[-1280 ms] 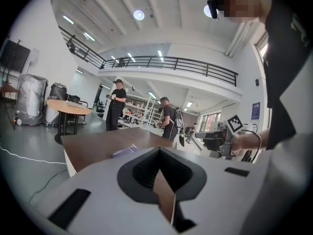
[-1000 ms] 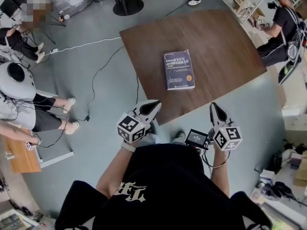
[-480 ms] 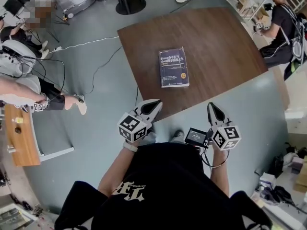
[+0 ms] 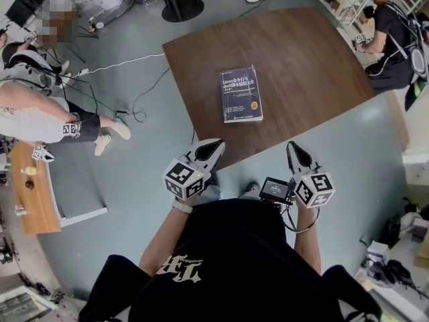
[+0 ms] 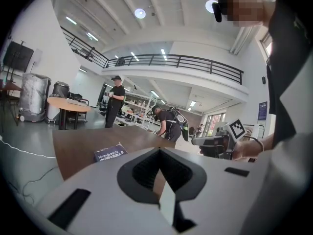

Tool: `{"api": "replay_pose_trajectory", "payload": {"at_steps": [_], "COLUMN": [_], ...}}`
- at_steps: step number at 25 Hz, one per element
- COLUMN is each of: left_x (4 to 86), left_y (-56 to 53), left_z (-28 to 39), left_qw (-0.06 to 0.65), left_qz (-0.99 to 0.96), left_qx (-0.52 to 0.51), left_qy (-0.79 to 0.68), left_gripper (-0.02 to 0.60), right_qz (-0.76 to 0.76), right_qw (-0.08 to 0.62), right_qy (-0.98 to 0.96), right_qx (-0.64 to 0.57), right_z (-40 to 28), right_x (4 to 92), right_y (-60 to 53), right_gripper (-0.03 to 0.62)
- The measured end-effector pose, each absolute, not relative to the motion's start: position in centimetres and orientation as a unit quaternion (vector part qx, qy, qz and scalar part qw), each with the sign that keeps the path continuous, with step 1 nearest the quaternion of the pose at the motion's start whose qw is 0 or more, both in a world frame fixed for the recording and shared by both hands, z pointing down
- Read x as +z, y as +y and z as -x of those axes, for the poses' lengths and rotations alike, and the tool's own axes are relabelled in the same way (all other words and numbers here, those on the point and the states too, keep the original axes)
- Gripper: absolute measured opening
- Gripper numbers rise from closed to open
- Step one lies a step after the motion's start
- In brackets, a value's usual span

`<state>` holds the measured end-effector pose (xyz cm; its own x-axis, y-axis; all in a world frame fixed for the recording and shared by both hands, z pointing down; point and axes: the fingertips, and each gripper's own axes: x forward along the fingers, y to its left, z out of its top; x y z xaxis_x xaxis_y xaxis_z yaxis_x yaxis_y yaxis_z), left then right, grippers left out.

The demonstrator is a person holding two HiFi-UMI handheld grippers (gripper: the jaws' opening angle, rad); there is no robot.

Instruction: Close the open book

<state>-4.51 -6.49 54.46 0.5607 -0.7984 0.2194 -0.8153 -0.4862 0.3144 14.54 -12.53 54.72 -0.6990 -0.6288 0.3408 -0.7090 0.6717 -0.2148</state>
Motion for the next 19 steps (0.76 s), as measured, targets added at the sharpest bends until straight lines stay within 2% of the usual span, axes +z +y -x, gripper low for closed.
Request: {"api": "replay_pose_trajectory", "payload": {"at_steps": [19], "left_x": [54.59], "left_y": [-6.26], "left_z": [5.08], "left_qw": [0.204], "left_qz": [-0.854], "left_qx": [0.014], "left_qy": [-0.478], "left_gripper": [0.006], "right_qz": [-0.355], "right_qw": [0.133], "right_qy": [-0.910], "right_qx": [0.168], "right_z": [-13.75], "right_x": [55.12], "right_y": [-12.20], "right_gripper": [-0.012]}}
